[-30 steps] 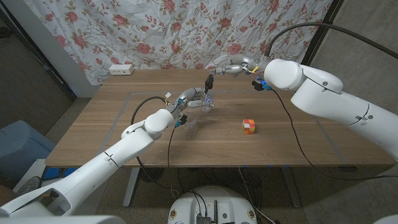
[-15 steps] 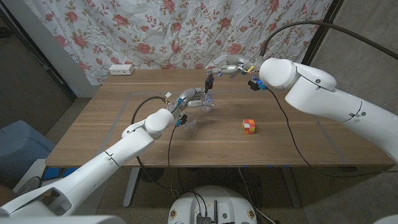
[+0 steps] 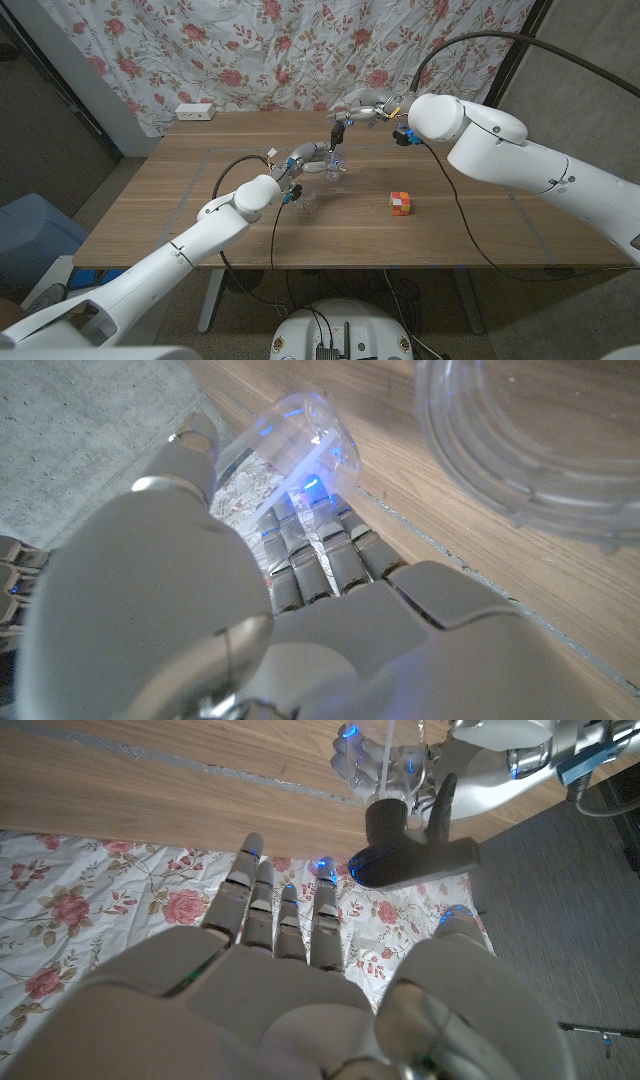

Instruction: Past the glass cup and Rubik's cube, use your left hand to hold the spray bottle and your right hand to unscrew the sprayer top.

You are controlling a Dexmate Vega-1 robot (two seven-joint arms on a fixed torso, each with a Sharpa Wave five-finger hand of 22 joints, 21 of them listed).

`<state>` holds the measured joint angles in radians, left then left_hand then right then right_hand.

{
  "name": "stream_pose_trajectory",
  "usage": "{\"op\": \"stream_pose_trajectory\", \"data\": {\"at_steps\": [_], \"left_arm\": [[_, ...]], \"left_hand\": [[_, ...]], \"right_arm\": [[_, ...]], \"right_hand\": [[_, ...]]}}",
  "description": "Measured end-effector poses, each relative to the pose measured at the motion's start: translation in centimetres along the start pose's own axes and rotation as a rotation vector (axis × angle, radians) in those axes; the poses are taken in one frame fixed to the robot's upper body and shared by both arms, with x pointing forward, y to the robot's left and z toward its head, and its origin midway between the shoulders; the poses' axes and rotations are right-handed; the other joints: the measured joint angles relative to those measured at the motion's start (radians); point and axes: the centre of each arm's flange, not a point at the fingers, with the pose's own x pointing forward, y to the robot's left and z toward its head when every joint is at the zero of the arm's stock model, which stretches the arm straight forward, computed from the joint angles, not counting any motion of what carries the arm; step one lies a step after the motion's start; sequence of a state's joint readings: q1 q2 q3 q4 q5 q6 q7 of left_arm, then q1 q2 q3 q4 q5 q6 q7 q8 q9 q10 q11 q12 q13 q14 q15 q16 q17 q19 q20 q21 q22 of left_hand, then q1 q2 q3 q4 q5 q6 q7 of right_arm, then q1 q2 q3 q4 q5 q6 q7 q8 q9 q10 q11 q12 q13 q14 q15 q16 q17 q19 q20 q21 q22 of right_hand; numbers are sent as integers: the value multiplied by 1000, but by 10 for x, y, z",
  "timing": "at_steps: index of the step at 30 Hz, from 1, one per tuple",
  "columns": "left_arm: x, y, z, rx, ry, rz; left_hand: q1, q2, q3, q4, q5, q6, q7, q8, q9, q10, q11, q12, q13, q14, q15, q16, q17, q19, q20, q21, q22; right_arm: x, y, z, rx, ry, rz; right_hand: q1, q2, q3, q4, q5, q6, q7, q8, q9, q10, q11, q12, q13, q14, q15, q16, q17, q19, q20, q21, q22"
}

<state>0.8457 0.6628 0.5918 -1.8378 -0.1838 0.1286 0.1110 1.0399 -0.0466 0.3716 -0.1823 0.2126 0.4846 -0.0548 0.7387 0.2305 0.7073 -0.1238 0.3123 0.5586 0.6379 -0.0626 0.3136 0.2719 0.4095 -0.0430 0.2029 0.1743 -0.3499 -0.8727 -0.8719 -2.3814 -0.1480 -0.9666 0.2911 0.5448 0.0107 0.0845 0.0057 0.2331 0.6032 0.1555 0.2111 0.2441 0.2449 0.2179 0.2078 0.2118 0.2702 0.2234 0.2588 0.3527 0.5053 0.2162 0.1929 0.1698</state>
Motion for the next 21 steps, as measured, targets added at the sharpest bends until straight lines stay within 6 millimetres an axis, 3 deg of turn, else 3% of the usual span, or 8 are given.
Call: {"op": "stream_pose_trajectory", "data": {"at_steps": [2, 6, 7, 13, 15, 21], "left_arm": [[0, 0, 0, -1, 0, -1], [1, -1, 0, -1, 0, -3], [1, -1, 0, -1, 0, -4], [2, -1, 0, 0, 0, -6], [2, -1, 1, 0, -1, -7], [3, -1, 0, -1, 1, -10]], "left_hand": [[0, 0, 0, 0, 0, 0, 0, 0, 0, 0, 0, 0, 0, 0, 0, 0, 0, 0, 0, 0, 0], [0, 0, 0, 0, 0, 0, 0, 0, -1, 6, 6, -1, 0, 0, 0, 0, 0, 0, 0, 0, 0], [0, 0, 0, 0, 0, 0, 0, 0, -1, 9, 2, -3, 0, 0, 0, 0, 0, 0, 0, 0, 0], [0, 0, 0, 0, 0, 0, 0, 13, -1, 13, 2, -4, 5, 0, 0, -8, 0, 0, 0, 0, 0], [0, 0, 0, 0, 0, 0, 0, 13, -1, 13, 2, -4, 5, 0, 0, -8, 0, 0, 0, 0, 0], [0, 0, 0, 0, 0, 0, 0, 13, 0, 13, 2, -4, 5, 0, 0, -8, 0, 0, 0, 0, 0]], "right_arm": [[1, 1, 1, -5, 5, 2], [2, 2, 1, -9, 13, 6], [2, 2, 2, -11, 13, 7], [3, 2, 3, -17, 21, 15], [4, 2, 4, -21, 21, 18], [5, 0, 5, -25, 23, 23]], "right_hand": [[0, 0, 6, -6, 0, 0, 0, 0, 4, 0, 0, 0, 0, 4, -4, 0, 0, 4, -4, 0, 0], [22, 21, 23, -37, 0, -4, 3, 4, 5, 0, 0, 0, -3, 7, -7, 0, 0, 4, -4, 0, 0], [30, 13, 26, -44, 0, -8, -1, 4, 5, 0, 0, 0, -3, 7, -7, 0, 0, 11, -3, 0, 0], [107, 32, 61, -108, 6, -23, -9, 4, 6, 0, 0, 0, -3, 7, -7, -8, 0, 15, 0, 0, 0], [132, 24, 74, -126, 8, -27, -13, 4, 9, 0, 0, 0, -3, 7, -7, -8, 0, 15, 0, 0, 0], [194, 36, 108, -166, 8, -27, -13, 12, 9, 0, 0, 0, -3, 7, -7, -8, 0, 24, -5, 0, -2]]}}
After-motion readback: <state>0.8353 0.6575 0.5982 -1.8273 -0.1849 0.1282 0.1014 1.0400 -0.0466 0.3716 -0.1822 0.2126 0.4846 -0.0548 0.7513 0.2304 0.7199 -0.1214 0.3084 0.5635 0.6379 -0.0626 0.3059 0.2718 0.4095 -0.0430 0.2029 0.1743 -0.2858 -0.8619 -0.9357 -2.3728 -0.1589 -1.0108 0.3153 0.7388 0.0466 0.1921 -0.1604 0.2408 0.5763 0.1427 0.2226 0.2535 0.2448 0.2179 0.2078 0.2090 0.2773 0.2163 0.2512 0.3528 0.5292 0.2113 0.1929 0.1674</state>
